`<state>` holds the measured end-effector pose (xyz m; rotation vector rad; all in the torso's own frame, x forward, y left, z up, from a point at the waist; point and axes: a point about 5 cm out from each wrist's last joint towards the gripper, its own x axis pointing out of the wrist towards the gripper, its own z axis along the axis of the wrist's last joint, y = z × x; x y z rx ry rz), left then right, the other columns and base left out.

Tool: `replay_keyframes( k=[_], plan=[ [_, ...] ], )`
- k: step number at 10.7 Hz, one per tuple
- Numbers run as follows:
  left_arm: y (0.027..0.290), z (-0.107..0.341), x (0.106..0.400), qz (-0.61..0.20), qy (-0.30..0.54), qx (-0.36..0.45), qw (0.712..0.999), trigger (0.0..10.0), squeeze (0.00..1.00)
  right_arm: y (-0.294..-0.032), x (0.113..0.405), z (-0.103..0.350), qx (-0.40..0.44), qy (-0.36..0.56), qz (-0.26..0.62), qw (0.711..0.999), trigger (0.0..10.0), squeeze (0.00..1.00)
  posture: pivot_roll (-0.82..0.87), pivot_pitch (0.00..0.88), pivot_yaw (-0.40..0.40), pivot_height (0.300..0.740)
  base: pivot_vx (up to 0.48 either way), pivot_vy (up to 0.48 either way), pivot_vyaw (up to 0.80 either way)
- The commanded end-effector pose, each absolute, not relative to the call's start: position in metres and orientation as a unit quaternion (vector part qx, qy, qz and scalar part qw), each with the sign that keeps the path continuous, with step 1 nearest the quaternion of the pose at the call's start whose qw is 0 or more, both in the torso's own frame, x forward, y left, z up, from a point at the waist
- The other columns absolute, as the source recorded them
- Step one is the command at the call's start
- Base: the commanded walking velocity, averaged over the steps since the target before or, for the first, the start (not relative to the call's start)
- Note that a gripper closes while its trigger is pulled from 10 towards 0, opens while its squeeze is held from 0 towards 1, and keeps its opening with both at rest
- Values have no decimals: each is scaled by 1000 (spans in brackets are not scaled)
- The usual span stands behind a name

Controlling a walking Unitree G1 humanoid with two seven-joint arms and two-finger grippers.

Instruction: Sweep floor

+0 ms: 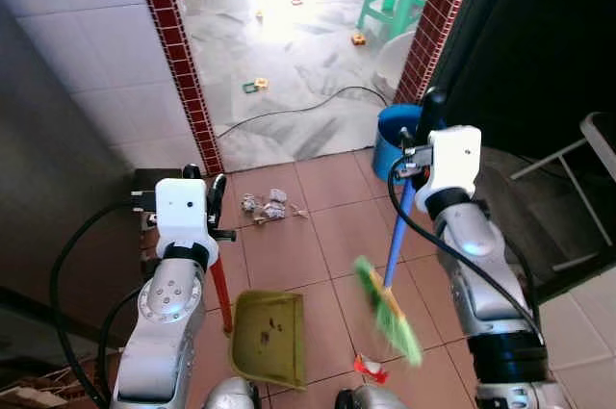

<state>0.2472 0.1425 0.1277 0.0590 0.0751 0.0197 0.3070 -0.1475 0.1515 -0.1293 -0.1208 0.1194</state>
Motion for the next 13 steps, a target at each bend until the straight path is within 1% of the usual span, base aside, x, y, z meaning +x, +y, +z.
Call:
replay_keyframes(
  k=[1,2,3,4,6,7,8,9,10,11,13],
  plan=[
    [140,139,246,0,13,30,999,10000,0,-144,306,160,-72,-86,63,992,10000,0,50,77,-3,740,0,0,0],
    [134,139,245,-17,13,51,998,10000,0,-140,305,156,-82,-81,68,991,10000,0,54,76,-9,740,0,0,0],
    [133,140,245,-20,13,52,998,10000,0,-140,305,155,-83,-80,66,991,10000,0,62,72,-11,740,0,0,600],
    [135,138,245,-9,20,47,999,10000,0,-147,308,154,-104,-68,33,992,10000,0,62,73,-9,740,0,0,0],
    [137,140,246,6,13,63,998,10000,0,-159,309,147,-138,-38,-7,990,10000,0,63,70,-8,740,0,0,0],
    [135,140,252,9,15,61,998,10000,0,-167,311,138,-150,2,-35,988,10000,0,64,65,-9,740,0,0,0],
    [134,137,256,12,24,56,998,10000,0,-169,312,132,-143,25,-47,988,10000,0,61,68,-4,740,0,0,0],
    [132,137,258,13,26,57,998,10000,0,-170,313,131,-150,28,-48,987,10000,0,64,60,3,740,0,0,0],
    [127,141,263,-3,24,53,998,10000,0,-170,321,135,-149,21,-53,987,10000,0,75,34,6,740,0,0,0],
    [129,141,266,-3,19,54,998,10000,0,-172,325,133,-141,31,-63,988,10000,0,73,12,0,740,0,0,0],
    [137,128,274,20,43,61,997,10000,0,-167,328,136,-76,40,-76,993,10000,0,42,0,-19,740,0,0,0]
  ],
)
